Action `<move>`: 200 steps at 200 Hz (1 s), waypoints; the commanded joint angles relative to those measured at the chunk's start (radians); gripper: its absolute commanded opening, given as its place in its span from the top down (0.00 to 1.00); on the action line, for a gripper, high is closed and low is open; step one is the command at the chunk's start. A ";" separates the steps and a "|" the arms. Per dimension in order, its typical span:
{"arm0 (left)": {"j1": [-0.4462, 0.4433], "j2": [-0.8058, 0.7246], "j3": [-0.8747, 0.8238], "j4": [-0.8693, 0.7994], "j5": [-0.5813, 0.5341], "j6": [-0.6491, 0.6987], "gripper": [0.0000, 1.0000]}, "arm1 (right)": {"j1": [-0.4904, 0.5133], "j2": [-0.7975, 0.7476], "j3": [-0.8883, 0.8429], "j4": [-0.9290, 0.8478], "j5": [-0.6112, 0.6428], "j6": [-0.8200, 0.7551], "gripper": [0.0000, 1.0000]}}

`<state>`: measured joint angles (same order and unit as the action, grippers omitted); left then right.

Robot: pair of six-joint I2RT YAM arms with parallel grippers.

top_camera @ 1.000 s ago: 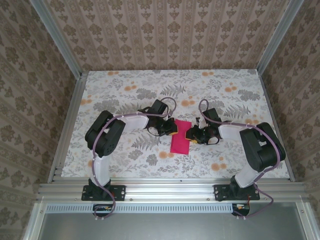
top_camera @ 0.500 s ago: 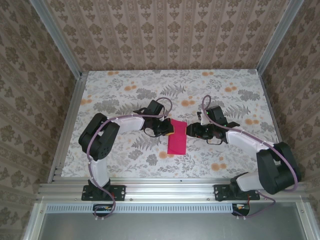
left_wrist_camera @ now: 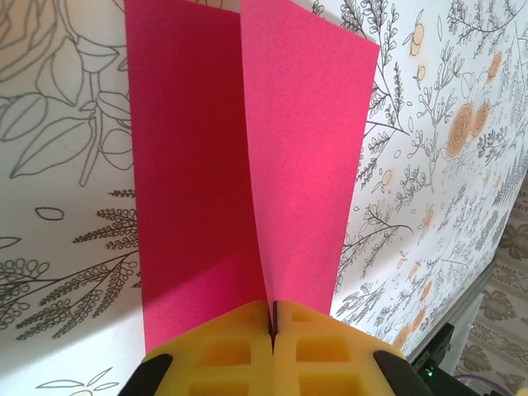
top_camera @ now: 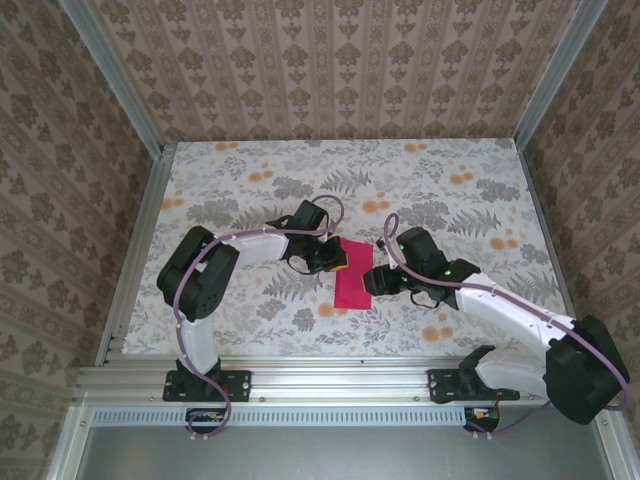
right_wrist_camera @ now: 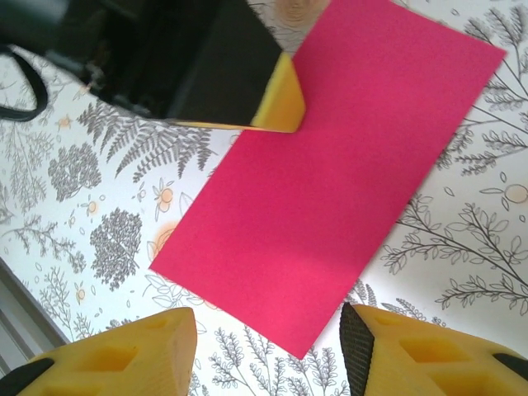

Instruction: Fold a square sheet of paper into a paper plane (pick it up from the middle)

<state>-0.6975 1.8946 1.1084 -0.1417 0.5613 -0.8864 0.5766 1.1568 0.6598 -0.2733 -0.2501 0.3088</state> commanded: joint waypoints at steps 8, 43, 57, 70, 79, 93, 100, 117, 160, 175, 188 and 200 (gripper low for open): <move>0.006 -0.016 0.011 -0.029 0.011 0.017 1.00 | 0.075 -0.035 -0.030 0.009 0.097 -0.071 0.46; 0.004 -0.012 0.010 -0.027 0.009 0.010 1.00 | 0.213 -0.009 -0.043 0.087 0.196 -0.143 0.42; 0.003 -0.013 0.013 -0.029 0.008 0.009 1.00 | 0.258 0.022 -0.041 0.122 0.218 -0.137 0.41; 0.003 -0.011 0.013 -0.029 0.008 0.007 1.00 | 0.299 0.062 -0.030 0.147 0.252 -0.126 0.40; 0.003 -0.011 0.013 -0.030 0.008 0.007 1.00 | 0.331 0.094 -0.014 0.150 0.277 -0.126 0.39; 0.003 -0.011 0.015 -0.031 0.008 0.009 1.00 | 0.372 0.145 0.011 0.153 0.315 -0.125 0.38; 0.001 -0.011 0.016 -0.034 0.007 0.009 1.00 | 0.387 0.170 0.023 0.153 0.340 -0.120 0.37; 0.001 -0.009 0.016 -0.036 0.008 0.011 1.00 | 0.416 0.218 0.048 0.150 0.409 -0.112 0.31; 0.000 -0.009 0.017 -0.039 0.008 0.013 1.00 | 0.436 0.294 0.097 0.119 0.517 -0.104 0.36; -0.002 -0.009 0.018 -0.041 0.008 0.015 1.00 | 0.436 0.310 0.113 0.099 0.518 -0.103 0.41; -0.001 -0.009 0.020 -0.041 0.008 0.015 1.00 | 0.436 0.317 0.125 0.081 0.526 -0.097 0.46; -0.001 -0.009 0.020 -0.042 0.006 0.015 1.00 | 0.436 0.317 0.132 0.069 0.534 -0.090 0.50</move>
<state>-0.6987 1.8946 1.1084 -0.1543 0.5613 -0.8864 1.0092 1.4605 0.7517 -0.1642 0.2260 0.2115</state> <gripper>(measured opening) 0.053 0.530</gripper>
